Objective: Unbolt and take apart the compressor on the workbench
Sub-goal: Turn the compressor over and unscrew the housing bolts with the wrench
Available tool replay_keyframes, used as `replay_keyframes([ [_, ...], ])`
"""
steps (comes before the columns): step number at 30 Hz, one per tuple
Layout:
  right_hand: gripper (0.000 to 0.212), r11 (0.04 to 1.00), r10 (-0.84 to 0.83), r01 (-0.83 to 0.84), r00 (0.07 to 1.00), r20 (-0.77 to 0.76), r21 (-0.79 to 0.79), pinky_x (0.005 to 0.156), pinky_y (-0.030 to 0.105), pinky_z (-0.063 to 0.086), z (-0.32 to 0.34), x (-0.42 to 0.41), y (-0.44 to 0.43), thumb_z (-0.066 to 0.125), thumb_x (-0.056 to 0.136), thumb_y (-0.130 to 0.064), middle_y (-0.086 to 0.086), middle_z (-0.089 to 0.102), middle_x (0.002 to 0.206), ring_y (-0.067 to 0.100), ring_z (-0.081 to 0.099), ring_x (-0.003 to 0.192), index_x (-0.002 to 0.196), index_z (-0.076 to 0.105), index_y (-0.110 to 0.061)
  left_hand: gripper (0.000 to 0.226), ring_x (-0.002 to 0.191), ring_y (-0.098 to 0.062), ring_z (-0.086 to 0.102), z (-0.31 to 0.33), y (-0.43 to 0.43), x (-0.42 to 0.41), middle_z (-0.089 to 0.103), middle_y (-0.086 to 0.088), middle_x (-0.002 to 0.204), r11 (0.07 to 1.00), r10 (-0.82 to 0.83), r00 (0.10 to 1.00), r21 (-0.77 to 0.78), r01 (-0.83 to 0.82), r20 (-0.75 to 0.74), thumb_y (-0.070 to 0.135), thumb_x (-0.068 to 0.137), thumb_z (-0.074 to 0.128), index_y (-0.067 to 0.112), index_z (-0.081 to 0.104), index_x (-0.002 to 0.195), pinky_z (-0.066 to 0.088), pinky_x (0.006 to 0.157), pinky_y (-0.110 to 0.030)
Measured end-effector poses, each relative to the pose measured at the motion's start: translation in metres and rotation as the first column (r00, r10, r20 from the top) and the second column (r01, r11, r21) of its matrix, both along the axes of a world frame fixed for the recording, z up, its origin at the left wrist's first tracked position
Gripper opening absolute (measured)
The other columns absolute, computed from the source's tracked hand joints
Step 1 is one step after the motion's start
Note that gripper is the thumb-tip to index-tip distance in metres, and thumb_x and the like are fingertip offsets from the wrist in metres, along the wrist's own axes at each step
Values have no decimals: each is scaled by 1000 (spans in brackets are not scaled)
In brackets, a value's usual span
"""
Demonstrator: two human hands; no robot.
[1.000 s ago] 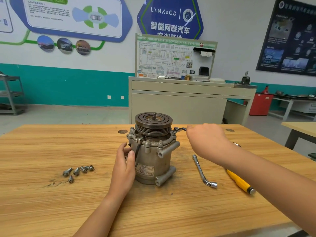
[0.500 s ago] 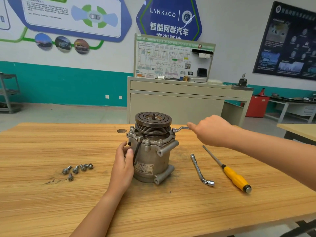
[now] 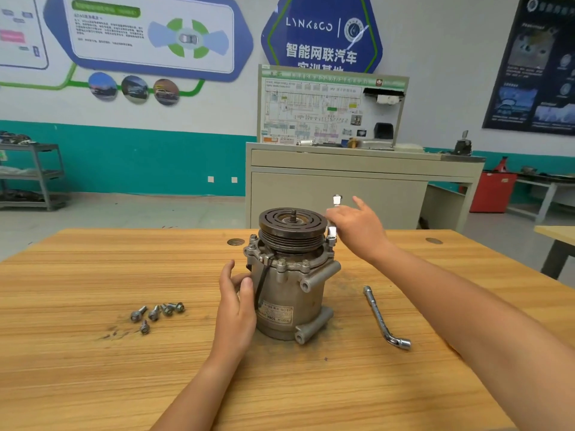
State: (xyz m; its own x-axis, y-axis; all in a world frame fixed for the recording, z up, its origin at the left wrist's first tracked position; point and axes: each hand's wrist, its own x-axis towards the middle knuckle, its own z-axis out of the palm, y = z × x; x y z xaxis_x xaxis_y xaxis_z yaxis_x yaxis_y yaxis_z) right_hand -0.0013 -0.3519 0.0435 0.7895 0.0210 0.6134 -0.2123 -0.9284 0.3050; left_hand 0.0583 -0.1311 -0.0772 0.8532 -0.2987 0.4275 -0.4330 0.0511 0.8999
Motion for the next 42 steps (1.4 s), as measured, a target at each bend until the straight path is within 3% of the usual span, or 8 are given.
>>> replay_keyframes([
  [8,18,407,-250,-343,849,465,846,56,27,44,-27,-46,13,39,98,-23,-1,53,67,13,54,61,102,55,-16,38,114,8,44,70,10,-33,50,12,119,949,211,884,-305,-82,418,32,90,42,18,44,125,35,99,-14],
  [12,19,77,-401,-496,779,482,865,52,28,32,-72,-49,33,42,96,-25,-4,41,63,11,37,57,84,57,-26,25,104,1,50,137,-13,-45,60,14,104,970,-149,537,227,-81,831,22,92,51,16,63,112,36,103,-50],
  [14,20,9,-413,-537,766,492,843,51,26,29,-86,-49,43,44,95,-25,-4,40,61,11,35,56,81,58,-25,28,118,-9,48,154,-36,-46,61,7,118,725,-448,469,616,-309,762,23,95,49,21,60,121,15,110,-59],
  [17,19,-24,-416,-581,745,520,813,50,27,29,-96,-50,50,47,93,-23,-6,38,56,12,34,54,78,59,-24,33,127,-19,43,161,-65,-45,53,-2,130,275,-671,488,799,-535,558,22,98,45,23,54,129,6,109,-63],
  [19,20,-28,-398,-595,744,537,804,51,27,29,-99,-51,53,48,93,-22,-7,39,55,11,33,54,78,60,-23,31,123,-22,46,161,-76,-42,55,-2,126,223,-678,509,808,-545,531,21,97,47,22,55,127,9,109,-64],
  [27,23,150,-197,-547,800,567,823,57,12,39,-117,-61,66,46,95,-19,-14,50,60,-2,49,58,81,58,-32,24,107,-20,54,178,-87,-22,63,2,116,324,-674,523,845,-425,521,21,97,48,20,62,116,33,97,-39],
  [34,20,134,-195,-516,823,533,846,58,22,36,-121,-60,61,44,96,-22,-13,45,61,2,42,60,84,58,-31,12,75,-2,52,186,2,-8,57,9,84,904,-221,615,395,-161,757,15,85,67,10,67,97,35,73,-1],
  [42,23,49,-282,-502,822,494,863,67,36,35,-128,-54,49,42,96,-32,-10,45,66,9,41,64,85,62,-29,16,81,-16,64,32,179,51,68,-1,83,643,287,909,642,-418,303,13,81,72,9,72,96,39,63,-24],
])
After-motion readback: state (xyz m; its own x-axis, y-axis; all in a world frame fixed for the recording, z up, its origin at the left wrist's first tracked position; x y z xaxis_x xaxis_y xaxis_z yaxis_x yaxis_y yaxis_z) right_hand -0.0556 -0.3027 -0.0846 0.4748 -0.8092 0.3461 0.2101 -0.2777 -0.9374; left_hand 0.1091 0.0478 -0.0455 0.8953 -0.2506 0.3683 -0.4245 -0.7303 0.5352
